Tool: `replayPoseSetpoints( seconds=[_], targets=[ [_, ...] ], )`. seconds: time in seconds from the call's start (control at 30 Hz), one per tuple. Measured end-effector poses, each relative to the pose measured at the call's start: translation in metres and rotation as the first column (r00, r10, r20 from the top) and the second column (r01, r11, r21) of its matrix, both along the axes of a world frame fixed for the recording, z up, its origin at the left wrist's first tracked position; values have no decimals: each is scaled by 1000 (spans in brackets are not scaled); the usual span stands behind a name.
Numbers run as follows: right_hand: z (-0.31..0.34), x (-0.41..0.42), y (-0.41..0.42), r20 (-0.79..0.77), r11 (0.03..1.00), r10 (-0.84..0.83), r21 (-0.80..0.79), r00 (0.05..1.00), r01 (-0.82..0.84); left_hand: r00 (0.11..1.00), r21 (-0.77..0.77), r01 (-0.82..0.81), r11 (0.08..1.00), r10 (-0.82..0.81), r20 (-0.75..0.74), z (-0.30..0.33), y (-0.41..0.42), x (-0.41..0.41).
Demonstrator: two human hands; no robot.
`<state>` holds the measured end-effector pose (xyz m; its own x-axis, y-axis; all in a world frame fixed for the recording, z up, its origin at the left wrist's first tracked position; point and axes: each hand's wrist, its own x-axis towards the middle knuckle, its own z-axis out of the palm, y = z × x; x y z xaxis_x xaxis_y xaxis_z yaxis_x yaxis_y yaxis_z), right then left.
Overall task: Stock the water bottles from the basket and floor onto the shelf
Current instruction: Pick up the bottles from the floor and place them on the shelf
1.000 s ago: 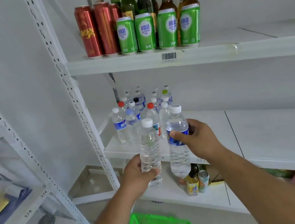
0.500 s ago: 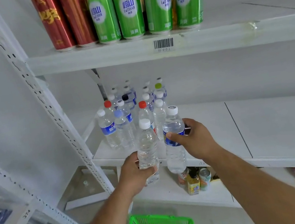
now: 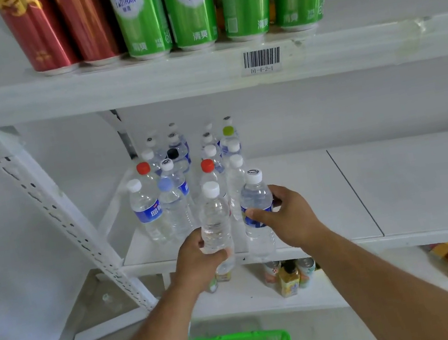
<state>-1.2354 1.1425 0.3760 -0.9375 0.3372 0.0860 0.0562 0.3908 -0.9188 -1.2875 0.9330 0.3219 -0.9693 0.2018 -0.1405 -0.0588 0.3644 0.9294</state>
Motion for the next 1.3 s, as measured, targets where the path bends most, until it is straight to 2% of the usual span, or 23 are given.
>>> replayPoseSetpoints(
  seconds=[0.57, 0.97, 1.3],
  targets=[
    [-29, -56, -20, 47, 997, -78, -26, 996, 79, 998, -8, 67, 998, -67, -11, -49, 14, -75],
    [-38, -74, -24, 53, 995, -88, -48, 995, 91, 993, 18, 111, 994, -111, -34, -63, 20, -99],
    [-39, -70, -25, 94, 997, -77, -20, 993, 79, 985, -106, 165, 981, -169, -35, -71, 17, -101]
  ],
)
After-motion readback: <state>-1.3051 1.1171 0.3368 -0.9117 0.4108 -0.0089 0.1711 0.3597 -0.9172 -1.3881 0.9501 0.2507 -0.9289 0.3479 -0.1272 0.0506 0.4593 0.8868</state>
